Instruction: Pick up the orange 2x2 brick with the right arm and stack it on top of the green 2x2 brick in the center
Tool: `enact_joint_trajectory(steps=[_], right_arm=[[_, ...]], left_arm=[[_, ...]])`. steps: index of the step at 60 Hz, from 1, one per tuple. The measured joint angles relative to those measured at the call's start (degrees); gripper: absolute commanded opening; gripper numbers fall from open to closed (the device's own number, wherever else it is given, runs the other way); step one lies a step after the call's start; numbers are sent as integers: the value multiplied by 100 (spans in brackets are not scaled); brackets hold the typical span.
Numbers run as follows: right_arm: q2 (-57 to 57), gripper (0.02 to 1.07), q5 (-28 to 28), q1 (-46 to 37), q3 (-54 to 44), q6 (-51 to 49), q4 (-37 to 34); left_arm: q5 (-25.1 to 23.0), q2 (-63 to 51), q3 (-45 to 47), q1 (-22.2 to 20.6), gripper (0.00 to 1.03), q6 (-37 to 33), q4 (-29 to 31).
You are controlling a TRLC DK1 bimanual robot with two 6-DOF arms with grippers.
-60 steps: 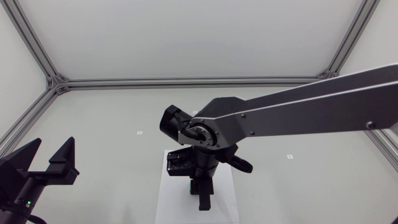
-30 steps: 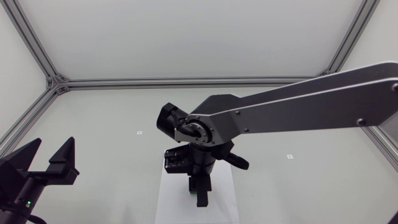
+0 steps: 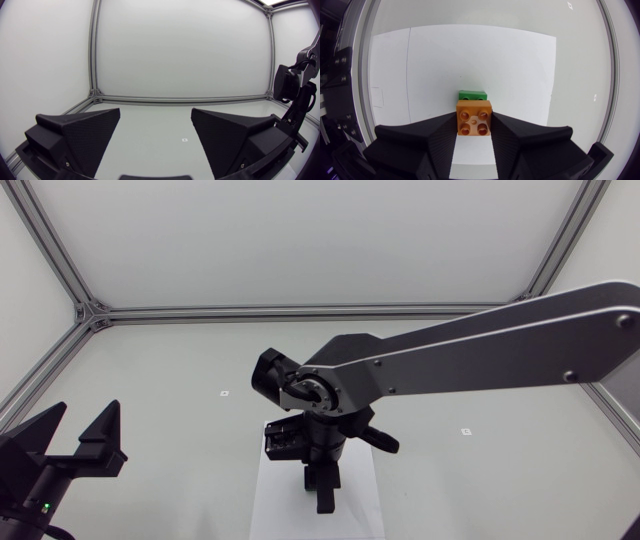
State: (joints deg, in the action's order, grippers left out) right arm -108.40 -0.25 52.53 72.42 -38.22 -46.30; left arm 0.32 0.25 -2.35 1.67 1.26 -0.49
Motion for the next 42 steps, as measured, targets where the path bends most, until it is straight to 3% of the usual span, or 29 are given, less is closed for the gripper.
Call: enact_joint_trajectory(steps=[42], right_arm=[[-166,35,0,42,114,2,2]], left_arm=[[0,0,0,0,99,0,-2]])
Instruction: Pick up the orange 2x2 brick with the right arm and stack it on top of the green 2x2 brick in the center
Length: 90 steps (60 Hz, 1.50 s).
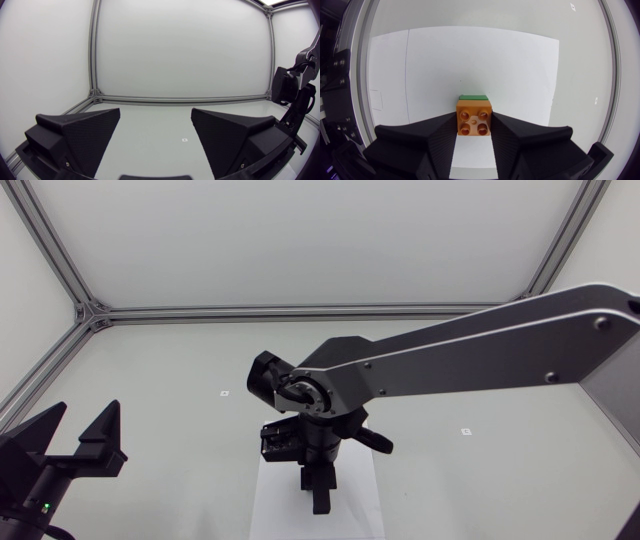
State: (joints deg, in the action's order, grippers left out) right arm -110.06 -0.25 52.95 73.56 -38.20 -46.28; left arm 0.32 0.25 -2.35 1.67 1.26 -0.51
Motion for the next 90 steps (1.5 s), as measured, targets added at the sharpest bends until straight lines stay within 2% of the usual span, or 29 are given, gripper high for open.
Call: enact_joint_trajectory(steps=[25,46,67,90], right_arm=[[-168,35,11,-2,188,2,-212],[-151,35,339,-144,120,4,-142],[-153,35,22,-11,83,216,-122],[-350,35,120,-90,337,192,-389]], left_arm=[[0,0,0,0,99,2,2],[0,0,0,0,99,0,2],[0,0,0,0,99,0,2],[0,0,0,0,99,0,2]])
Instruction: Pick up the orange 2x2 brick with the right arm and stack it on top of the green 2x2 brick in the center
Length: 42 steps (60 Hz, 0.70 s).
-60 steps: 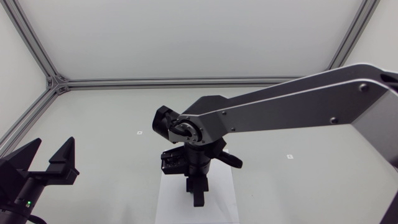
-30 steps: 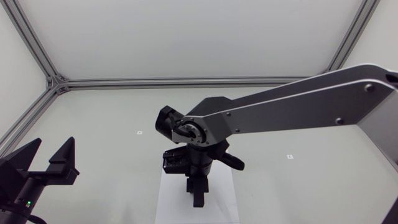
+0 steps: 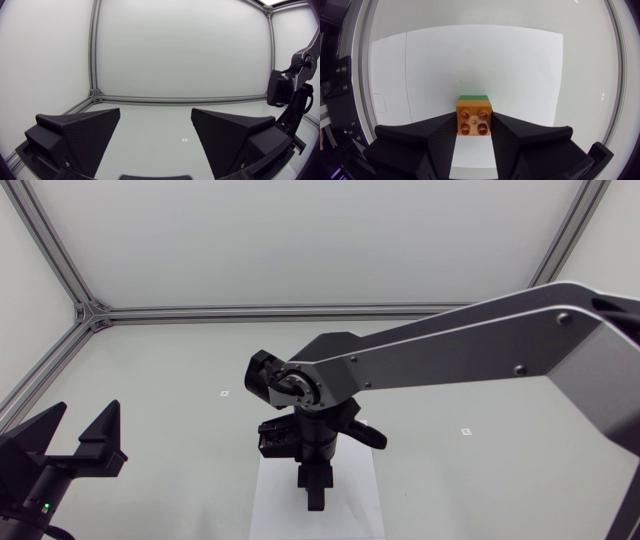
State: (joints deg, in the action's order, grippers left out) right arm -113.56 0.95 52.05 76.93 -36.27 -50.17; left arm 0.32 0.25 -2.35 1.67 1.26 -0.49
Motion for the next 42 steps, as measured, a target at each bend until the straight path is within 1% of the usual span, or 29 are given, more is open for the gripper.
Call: enact_joint_trajectory(steps=[10,42], right_arm=[[2,35,92,-52,-9,0,0],[-7,35,17,-35,-35,2,0]], left_arm=[[0,0,0,0,99,0,-2],[0,0,0,0,99,2,-2]])
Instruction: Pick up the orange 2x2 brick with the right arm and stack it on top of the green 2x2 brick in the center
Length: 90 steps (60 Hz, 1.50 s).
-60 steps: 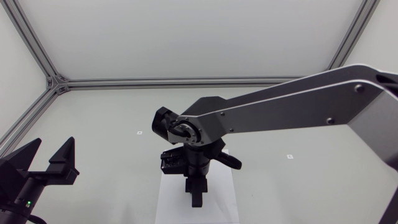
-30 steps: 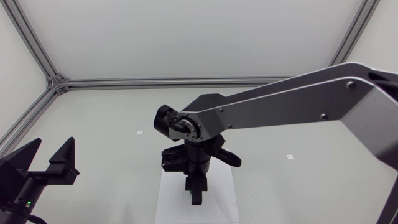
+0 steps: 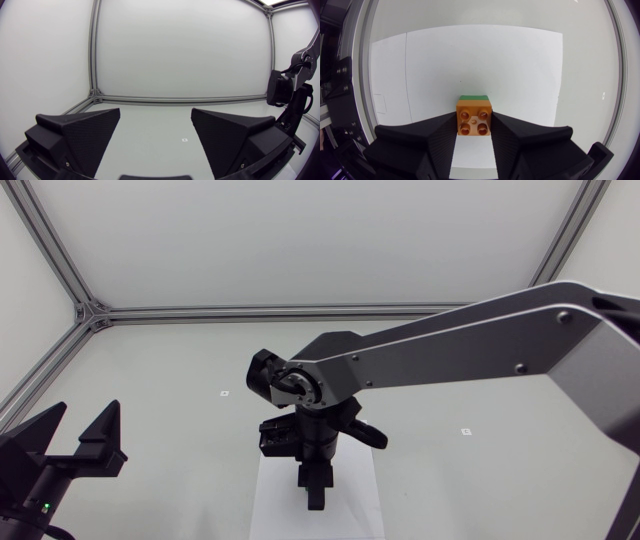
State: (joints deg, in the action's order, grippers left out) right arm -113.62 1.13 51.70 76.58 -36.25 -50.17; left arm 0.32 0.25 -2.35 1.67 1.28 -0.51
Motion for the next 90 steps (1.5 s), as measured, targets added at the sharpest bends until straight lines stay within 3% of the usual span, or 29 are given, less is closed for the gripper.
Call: enact_joint_trajectory(steps=[90], right_arm=[[-31,35,-50,33,13,46,2]], left_arm=[[0,0,0,0,99,-2,2]])
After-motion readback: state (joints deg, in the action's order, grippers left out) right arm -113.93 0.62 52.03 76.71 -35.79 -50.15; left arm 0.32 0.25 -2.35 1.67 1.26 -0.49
